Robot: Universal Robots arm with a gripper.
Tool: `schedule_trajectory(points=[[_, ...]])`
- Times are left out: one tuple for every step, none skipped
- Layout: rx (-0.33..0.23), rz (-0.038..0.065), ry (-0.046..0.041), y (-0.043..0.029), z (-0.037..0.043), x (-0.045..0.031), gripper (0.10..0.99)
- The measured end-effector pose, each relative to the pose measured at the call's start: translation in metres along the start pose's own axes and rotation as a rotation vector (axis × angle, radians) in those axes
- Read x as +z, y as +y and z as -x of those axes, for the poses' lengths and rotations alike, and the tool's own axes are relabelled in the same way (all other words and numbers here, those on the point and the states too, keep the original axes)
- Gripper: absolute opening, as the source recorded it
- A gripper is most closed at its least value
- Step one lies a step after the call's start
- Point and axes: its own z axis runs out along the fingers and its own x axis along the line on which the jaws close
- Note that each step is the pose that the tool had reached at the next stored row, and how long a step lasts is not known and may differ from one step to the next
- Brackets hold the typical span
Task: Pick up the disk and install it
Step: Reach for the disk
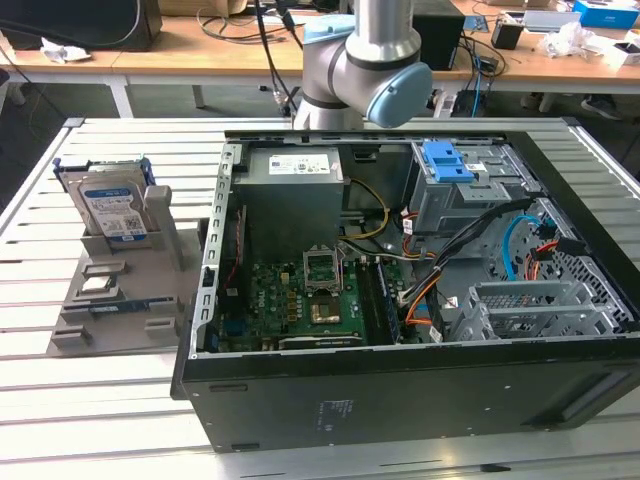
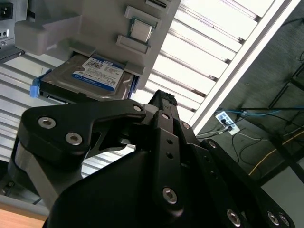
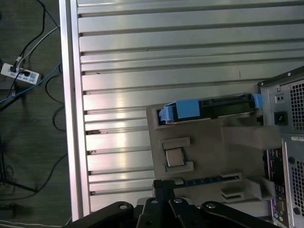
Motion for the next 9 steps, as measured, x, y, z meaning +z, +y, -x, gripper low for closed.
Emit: schedule_trajectory(points=[[0.000,0.000,0.0000,-0.0001,-0.0019,-0.0001,0.106],[0.000,0.000,0.0000,-0.0003,-0.0041,-0.0001,0.106],[0.000,0.000,0.0000,-0.0004,-0.0058,-0.0001,0.106],[0.000,0.000,0.0000,-0.0005,-0.0076,-0.0002,0.106],[0.000,0.000,0.0000,-0.0006,-0.0092,-0.0002,0.106],[0.000,0.000,-0.0001,-0.0008,-0.0111,-0.0002,0.106],[0.000,0.000,0.0000,-0.0009,-0.0129,-0.0003,0.106],[0.000,0.000,0.0000,-0.0011,-0.0152,-0.0004,0.106],[0.000,0.000,0.0000,-0.0012,-0.0170,-0.0004,0.106]])
